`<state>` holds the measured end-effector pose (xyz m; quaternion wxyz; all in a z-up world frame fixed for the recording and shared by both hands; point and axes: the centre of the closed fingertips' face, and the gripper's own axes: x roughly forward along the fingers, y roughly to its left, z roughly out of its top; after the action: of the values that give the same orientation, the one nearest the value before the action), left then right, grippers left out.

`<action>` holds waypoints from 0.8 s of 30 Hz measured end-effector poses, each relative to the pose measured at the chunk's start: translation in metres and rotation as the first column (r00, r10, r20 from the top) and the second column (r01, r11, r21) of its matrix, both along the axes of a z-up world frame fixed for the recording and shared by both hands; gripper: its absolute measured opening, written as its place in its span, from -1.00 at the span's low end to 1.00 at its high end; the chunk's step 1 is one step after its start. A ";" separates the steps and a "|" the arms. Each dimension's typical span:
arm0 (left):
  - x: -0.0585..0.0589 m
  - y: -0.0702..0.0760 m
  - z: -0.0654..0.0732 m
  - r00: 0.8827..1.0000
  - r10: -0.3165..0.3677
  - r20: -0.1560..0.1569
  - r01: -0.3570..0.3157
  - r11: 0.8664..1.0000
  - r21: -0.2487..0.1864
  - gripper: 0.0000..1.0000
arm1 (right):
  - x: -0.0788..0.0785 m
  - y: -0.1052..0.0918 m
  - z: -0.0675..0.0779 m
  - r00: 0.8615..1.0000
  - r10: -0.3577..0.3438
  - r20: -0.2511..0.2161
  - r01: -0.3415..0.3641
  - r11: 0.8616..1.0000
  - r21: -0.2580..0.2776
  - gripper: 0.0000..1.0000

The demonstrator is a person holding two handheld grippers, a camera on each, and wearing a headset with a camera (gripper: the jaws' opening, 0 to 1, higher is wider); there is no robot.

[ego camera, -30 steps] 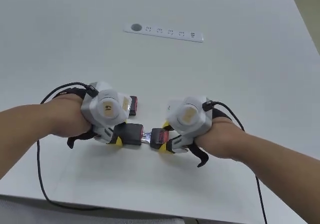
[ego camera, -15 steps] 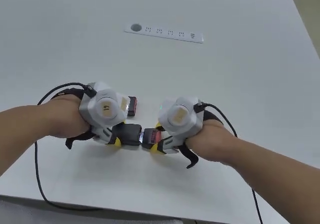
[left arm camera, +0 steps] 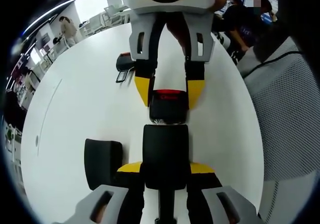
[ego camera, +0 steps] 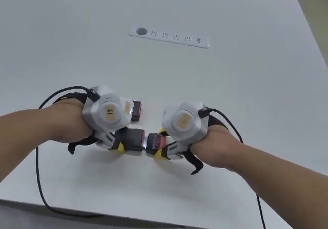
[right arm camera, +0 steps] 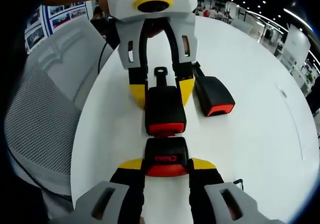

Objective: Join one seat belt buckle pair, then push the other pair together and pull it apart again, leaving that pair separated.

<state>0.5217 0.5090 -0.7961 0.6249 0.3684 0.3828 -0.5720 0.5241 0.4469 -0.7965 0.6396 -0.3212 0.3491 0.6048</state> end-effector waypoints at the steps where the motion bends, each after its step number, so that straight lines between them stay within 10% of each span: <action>1: -0.001 0.000 0.001 1.000 0.001 0.000 -0.001 1.000 0.001 -0.36 | 0.000 0.000 0.000 1.000 0.000 0.000 0.000 1.000 0.000 -0.40; 24: -0.006 -0.002 0.006 0.999 0.030 -0.018 -0.030 0.999 -0.016 -0.37 | -0.004 -0.003 0.005 0.999 0.035 0.014 -0.035 0.999 -0.016 -0.41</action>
<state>0.5157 0.5073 -0.7899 0.6328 0.3525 0.3893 -0.5690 0.5199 0.4439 -0.7913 0.6290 -0.3366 0.3437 0.6107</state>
